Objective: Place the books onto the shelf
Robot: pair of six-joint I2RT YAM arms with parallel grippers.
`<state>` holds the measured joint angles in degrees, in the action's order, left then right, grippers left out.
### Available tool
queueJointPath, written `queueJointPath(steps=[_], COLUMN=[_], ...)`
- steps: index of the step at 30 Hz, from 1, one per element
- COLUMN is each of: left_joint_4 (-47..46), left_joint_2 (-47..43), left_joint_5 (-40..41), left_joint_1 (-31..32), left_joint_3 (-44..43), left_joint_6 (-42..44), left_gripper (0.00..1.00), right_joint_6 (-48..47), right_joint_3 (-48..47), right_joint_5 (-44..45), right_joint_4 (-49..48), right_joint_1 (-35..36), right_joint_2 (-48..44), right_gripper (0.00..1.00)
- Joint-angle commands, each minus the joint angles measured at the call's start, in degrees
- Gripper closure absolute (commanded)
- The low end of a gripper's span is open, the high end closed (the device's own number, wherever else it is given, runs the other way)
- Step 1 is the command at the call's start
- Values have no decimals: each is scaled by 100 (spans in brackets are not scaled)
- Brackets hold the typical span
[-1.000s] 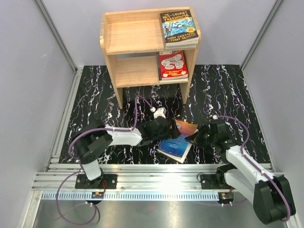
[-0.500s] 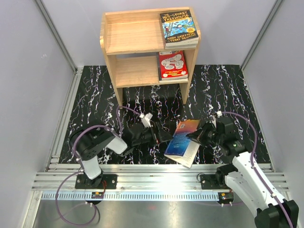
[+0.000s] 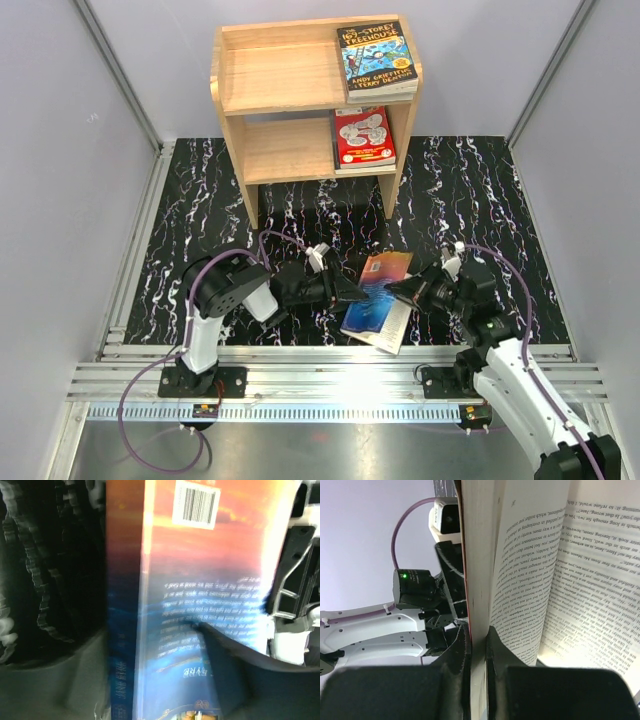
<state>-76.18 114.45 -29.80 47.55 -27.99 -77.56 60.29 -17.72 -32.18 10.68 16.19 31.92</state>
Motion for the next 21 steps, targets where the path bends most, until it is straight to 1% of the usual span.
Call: queueJointPath(steps=[1,3,5,6,8,9,10,12,13,14,15,17,18,19,20,21], left_joint_4=[-1927,-1927,-1927,-1927,-1927,-1927,-1927,-1927,-1927,-1918,-1918,-1909,-1770,-1647,-1489,-983], left_joint_2=[33,-37,-125,-160,-230,-248,-266,-318,-353,-414,-450,-572,-634,-704,-897,-1012], left_joint_5=[-228,-298,-351,-368,-421,-447,-465,-518,-544,-544,-562,-562,-544,-527,-501,-483], left_joint_1=[26,26,26,26,26,26,26,26,26,26,9,0,-35,-61,-70,-70], left_joint_3=[-49,-31,-23,-5,-14,-14,-22,-14,-14,-5,4,74,100,153,171,171], left_joint_6=[127,136,145,153,162,171,171,180,180,180,162,145,153,197,354,486], left_gripper=[39,50,55,61,65,68,76,86,100,100,100,100,100,100,100,100], right_joint_6=[580,510,353,299,150,80,27,-149,-219,-376,-474,-719,-799,-878,-992,-1010], right_joint_3=[294,663,970,1059,1217,1226,1235,1200,1139,1078,1016,745,604,455,131,-55], right_joint_5=[-711,-632,-500,-404,-333,-289,-236,-105,-60,-8,176,344,701,879,1063,1518], right_joint_4=[-2042,-2113,-2009,-1956,-1737,-1623,-1534,-1113,-885,-718,-246,222,877,1214,1870,2216], right_joint_1=[34,34,34,34,34,34,34,43,25,34,43,34,34,34,34,34], right_joint_2=[-2,-45,-133,-168,-221,-239,-291,-344,-423,-441,-459,-555,-599,-721,-783,-845], right_gripper=[100,100,100,100,100,100,100,100,100,98,72,33,26,15,12,10])
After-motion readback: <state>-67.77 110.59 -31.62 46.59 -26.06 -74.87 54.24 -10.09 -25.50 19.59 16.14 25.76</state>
